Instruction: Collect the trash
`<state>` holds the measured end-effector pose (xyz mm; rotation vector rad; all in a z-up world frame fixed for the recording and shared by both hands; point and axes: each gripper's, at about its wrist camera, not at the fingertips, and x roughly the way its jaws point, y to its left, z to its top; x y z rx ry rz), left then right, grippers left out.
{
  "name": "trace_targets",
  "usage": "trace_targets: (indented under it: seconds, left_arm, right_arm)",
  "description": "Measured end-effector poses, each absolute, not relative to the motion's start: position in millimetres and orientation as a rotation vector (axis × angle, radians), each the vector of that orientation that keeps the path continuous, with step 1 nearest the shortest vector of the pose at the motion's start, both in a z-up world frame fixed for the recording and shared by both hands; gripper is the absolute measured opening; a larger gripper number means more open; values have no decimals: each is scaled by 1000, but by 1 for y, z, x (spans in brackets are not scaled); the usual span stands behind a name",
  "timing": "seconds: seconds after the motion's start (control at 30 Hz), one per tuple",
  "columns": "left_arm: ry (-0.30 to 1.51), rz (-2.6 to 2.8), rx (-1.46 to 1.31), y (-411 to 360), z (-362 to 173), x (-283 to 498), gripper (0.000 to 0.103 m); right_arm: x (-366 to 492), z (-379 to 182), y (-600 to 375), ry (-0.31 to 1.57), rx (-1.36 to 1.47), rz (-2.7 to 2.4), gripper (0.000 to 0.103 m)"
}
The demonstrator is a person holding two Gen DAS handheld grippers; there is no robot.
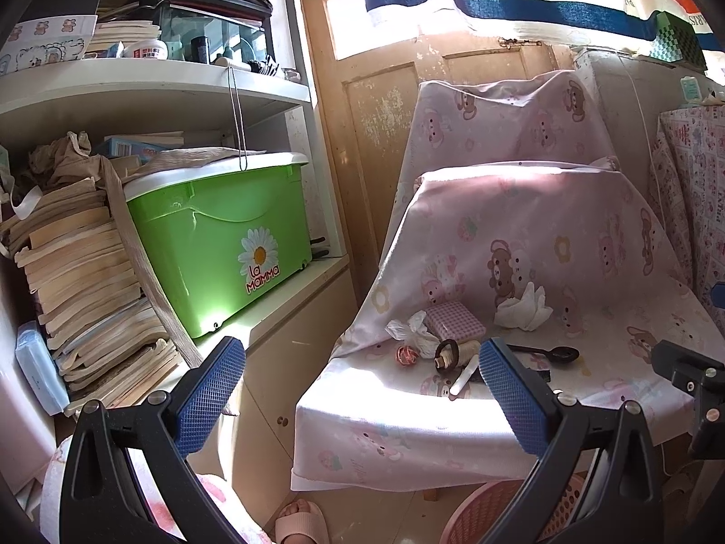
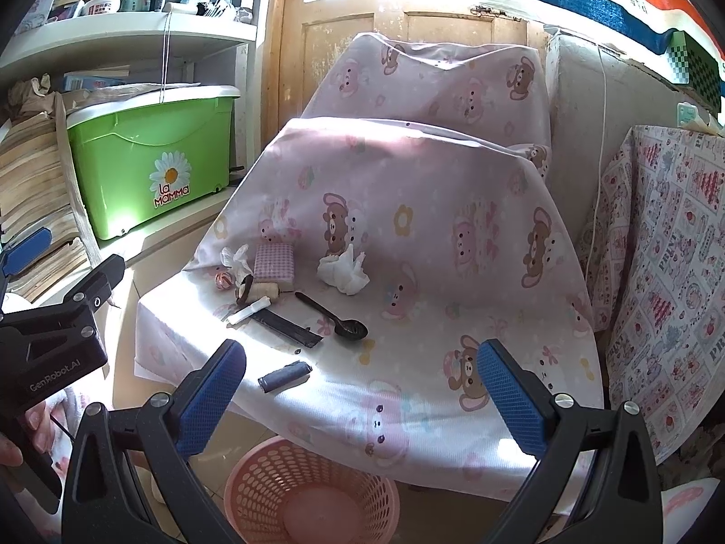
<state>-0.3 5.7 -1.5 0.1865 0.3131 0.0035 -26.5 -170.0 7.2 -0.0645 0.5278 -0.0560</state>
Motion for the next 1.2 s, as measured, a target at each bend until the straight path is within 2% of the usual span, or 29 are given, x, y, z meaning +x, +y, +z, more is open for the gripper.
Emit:
trace_targets:
  seconds: [0.4,0.57,1.1,1.17,1.2]
  left_arm:
    - [355,-18,168,5,-5,5,102]
    - [414,-59,165,2,-13,12,102]
    - [568,-50,187,-1,-33,31,102]
    - [586,-37,173,3,-37,36,102]
    - [597,-35,165,5,-39,38,102]
  right_arm:
    - [-24,4,-170,549,-78,-59,103]
    - [-14,-6,-169,628,-130,-135,103]
    - [1,-32,-176,772,9,-36,102]
    - [0,-33,-175,756,12,-42,100]
    - [1,-33,-174,748,12,-42,94]
